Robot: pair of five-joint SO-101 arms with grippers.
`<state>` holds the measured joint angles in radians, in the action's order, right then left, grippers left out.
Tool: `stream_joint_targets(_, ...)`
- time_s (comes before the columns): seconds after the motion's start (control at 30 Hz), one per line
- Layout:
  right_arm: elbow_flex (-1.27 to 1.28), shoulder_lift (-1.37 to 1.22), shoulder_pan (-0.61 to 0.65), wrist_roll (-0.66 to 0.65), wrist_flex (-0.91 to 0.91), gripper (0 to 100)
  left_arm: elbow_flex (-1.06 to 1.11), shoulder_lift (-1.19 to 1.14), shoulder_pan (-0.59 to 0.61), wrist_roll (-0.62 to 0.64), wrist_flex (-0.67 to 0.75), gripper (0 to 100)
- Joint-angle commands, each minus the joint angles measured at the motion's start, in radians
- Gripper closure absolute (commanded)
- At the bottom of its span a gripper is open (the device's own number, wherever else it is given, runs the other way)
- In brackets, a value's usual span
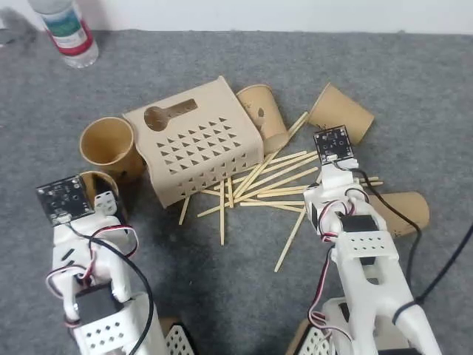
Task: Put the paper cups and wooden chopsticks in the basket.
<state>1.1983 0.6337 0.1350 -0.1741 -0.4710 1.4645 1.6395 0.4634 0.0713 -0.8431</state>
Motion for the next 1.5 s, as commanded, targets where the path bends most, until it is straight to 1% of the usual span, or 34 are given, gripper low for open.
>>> stream_joint_targets(0.0, -0.011, 0.028, -0.004, 0.011, 0.018, 65.4, -0.028, 0.009, -0.003, 0.008, 0.0, 68)
stream_joint_targets(0.07, -0.011, 0.027, -0.004, 0.011, 0.018, 64.3, -0.028, 0.009, -0.003, 0.041, -0.002, 66)
stream_joint_targets(0.27, -0.011, 0.022, -0.004, 0.003, 0.018, 65.5, -0.028, 0.009, -0.005, 0.034, -0.002, 66)
stream_joint_targets(0.33, -0.011, 0.022, -0.004, 0.003, 0.018, 73.1, -0.028, 0.009, -0.005, 0.037, -0.002, 66)
stream_joint_targets(0.37, -0.011, 0.022, -0.004, 0.003, 0.018, 79.5, -0.028, 0.009, -0.005, 0.038, -0.002, 66)
stream_joint_targets(0.43, -0.011, 0.024, -0.004, 0.003, 0.018, 95.7, -0.028, 0.009, -0.005, 0.038, -0.002, 66)
stream_joint_targets(0.47, -0.011, 0.027, -0.004, 0.003, 0.018, 99.8, -0.028, 0.009, -0.005, 0.038, -0.002, 66)
stream_joint_targets(0.53, -0.011, 0.024, -0.004, 0.003, 0.018, 94.6, -0.028, 0.009, -0.005, 0.038, -0.002, 66)
stream_joint_targets(0.57, -0.011, 0.024, -0.004, 0.002, 0.018, 95.0, -0.028, 0.009, -0.005, 0.038, -0.002, 66)
stream_joint_targets(0.63, -0.011, 0.024, -0.004, 0.002, 0.018, 99.5, -0.028, 0.009, -0.005, 0.038, -0.002, 66)
stream_joint_targets(0.73, -0.011, 0.024, -0.004, 0.002, 0.018, 98.4, -0.028, 0.009, -0.005, 0.034, -0.002, 66)
stream_joint_targets(0.77, -0.011, 0.024, -0.004, 0.002, 0.018, 98.8, -0.027, 0.009, -0.005, 0.032, -0.002, 68)
stream_joint_targets(0.8, -0.011, 0.024, -0.004, 0.002, 0.018, 99.2, -0.022, 0.009, -0.005, 0.032, 0.0, 72)
stream_joint_targets(0.83, -0.011, 0.024, -0.004, 0.002, 0.018, 99.2, -0.018, 0.009, -0.005, 0.031, 0.005, 79)
stream_joint_targets(0.9, -0.011, 0.024, -0.004, 0.002, 0.018, 99.2, -0.018, 0.009, -0.003, 0.025, 0.005, 96)
stream_joint_targets(0.93, -0.011, 0.024, -0.004, 0.002, 0.018, 99.2, -0.018, 0.009, -0.003, 0.011, 0.005, 100)
stream_joint_targets(1.0, -0.011, 0.024, -0.004, 0.002, 0.018, 99.2, -0.018, 0.009, -0.003, -0.009, 0.005, 96)
stream_joint_targets(1.07, -0.011, 0.024, -0.004, 0.002, 0.018, 99.2, -0.018, 0.009, -0.003, -0.012, 0.005, 99)
stream_joint_targets(1.23, -0.015, 0.031, -0.005, 0.006, 0.019, 98.6, -0.018, 0.009, -0.005, -0.015, 0.005, 99)
stream_joint_targets(1.3, -0.017, 0.031, -0.024, 0.012, 0.019, 93.5, -0.018, 0.009, -0.005, -0.015, 0.005, 99)
stream_joint_targets(1.33, -0.017, 0.031, -0.033, 0.012, 0.019, 89.2, -0.018, 0.009, -0.005, -0.017, 0.005, 99)
stream_joint_targets(1.47, -0.017, 0.031, -0.047, 0.066, 0.019, 68.1, -0.018, 0.009, -0.005, -0.017, 0.005, 99)
